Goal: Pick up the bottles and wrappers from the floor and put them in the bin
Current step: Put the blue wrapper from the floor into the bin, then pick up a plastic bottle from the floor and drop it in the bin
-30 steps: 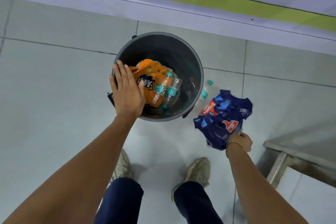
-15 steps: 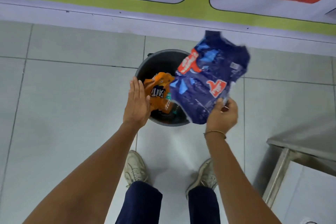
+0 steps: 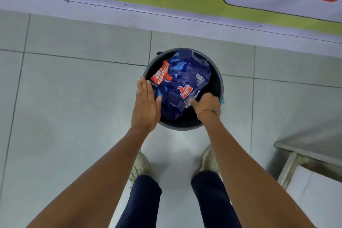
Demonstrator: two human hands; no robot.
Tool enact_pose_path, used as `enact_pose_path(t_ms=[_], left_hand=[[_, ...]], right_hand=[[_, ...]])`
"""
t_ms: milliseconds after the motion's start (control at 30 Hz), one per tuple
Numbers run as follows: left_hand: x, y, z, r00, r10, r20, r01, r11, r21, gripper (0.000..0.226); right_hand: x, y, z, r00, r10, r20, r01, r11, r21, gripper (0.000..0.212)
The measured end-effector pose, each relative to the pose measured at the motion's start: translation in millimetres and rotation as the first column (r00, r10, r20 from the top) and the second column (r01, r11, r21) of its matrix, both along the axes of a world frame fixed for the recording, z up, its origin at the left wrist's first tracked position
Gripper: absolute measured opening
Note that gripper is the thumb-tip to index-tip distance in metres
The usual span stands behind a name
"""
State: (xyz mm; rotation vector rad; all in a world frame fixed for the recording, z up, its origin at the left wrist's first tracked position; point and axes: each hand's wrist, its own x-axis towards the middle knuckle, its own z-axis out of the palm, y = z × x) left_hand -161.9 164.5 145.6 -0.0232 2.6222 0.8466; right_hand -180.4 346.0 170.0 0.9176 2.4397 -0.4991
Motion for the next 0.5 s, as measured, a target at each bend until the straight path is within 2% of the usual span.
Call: enact_pose_path(t_ms=[67, 133, 167, 267, 367, 433, 500], left_hand=[[-2, 7, 0, 0.999, 0.036, -0.019, -0.037, 0.998, -0.054, 0.065], [-3, 14, -2, 0.996, 0.08, -0.028, -0.083, 0.993, -0.085, 0.065], [-4, 18, -4, 0.994, 0.102, -0.03, -0.104, 0.989, -0.101, 0.065], [-5, 34, -13, 0.988, 0.14, -0.073, -0.153, 0.963, -0.224, 0.065], [-5, 44, -20, 0.972, 0.184, -0.145, -0.224, 0.911, -0.345, 0.066], [-6, 51, -28, 0.967, 0.182, -0.181, -0.241, 0.884, -0.401, 0.068], [-5, 51, -36, 0.96, 0.177, -0.217, -0.258, 0.86, -0.44, 0.069]], right_hand=[[-1, 21, 6, 0.974, -0.021, -0.227, 0.058, 0.986, 0.157, 0.041], [3, 51, 0, 0.909, -0.146, -0.389, 0.217, 0.966, 0.143, 0.043], [6, 68, -10, 0.896, -0.225, -0.383, 0.285, 0.952, 0.107, 0.042], [23, 118, -54, 0.928, -0.352, -0.12, 0.361, 0.931, 0.06, 0.036], [42, 149, -98, 0.961, -0.198, 0.196, 0.204, 0.979, -0.015, 0.034], [48, 169, -125, 0.96, -0.109, 0.256, 0.116, 0.993, -0.014, 0.035], [46, 179, -152, 0.976, -0.048, 0.214, 0.056, 0.998, -0.031, 0.046]])
